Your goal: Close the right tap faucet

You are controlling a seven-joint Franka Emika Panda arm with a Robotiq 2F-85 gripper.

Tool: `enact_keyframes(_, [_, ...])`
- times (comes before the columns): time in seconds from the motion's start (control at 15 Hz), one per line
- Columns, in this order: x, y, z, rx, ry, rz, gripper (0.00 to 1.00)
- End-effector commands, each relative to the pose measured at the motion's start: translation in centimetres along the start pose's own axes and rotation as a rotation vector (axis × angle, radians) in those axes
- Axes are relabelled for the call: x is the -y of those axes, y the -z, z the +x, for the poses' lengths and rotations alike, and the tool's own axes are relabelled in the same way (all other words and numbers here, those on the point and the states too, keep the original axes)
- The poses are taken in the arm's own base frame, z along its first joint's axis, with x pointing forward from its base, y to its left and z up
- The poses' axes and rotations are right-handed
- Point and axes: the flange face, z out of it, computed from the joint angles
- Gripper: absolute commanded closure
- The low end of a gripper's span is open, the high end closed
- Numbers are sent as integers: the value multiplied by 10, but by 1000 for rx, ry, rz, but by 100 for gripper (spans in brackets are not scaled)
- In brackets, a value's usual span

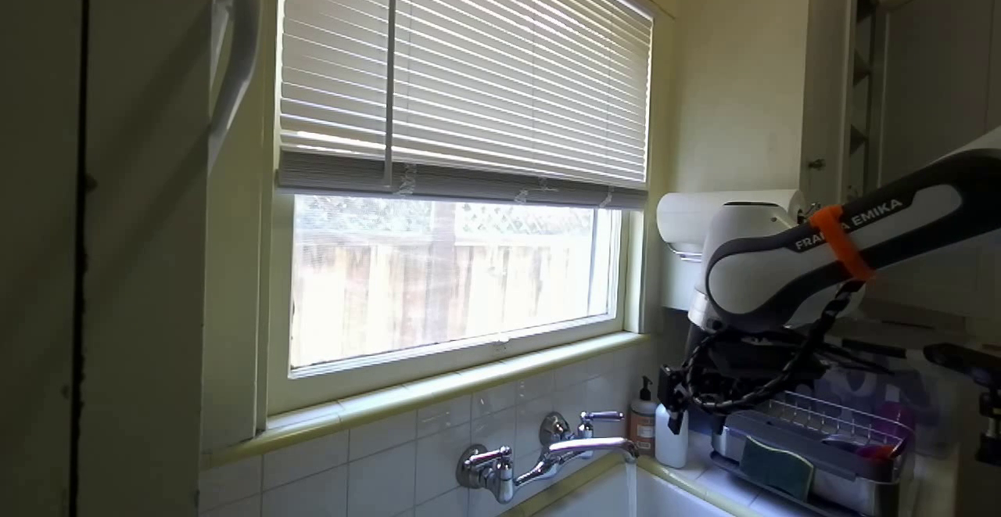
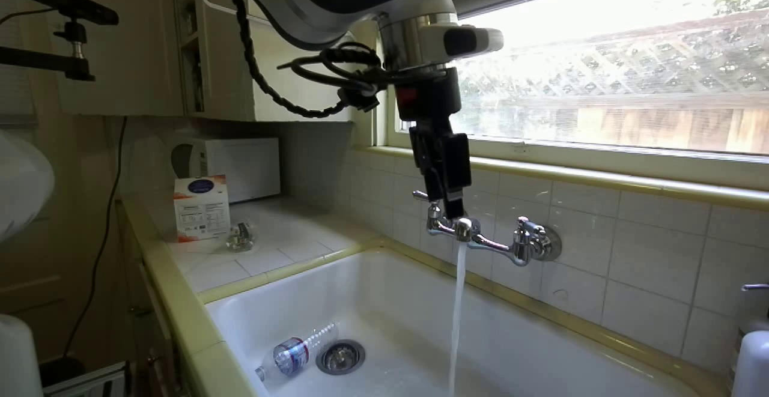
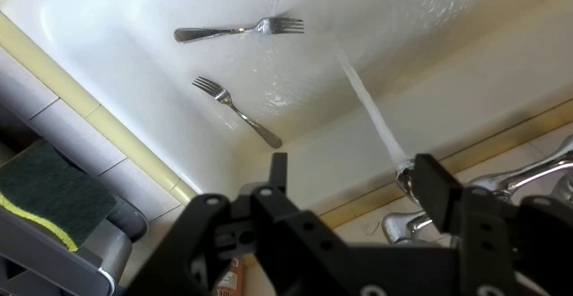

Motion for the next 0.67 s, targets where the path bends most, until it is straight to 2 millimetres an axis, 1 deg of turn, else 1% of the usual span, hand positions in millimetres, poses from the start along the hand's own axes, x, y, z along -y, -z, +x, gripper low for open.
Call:
enact_keyframes(0.0, [15,-12,14,-46,-38,-1,58])
enact_keyframes(0.13, [22,-15,22,-75,-45,9,72])
enact_keyframes(0.33, [27,-21,40,-103,-48,14,96])
enact_keyframes(0.4, [28,-24,47,-108,-52,12,100])
enact_keyframes(0.6, [30,-38,69,-115,-58,7,100])
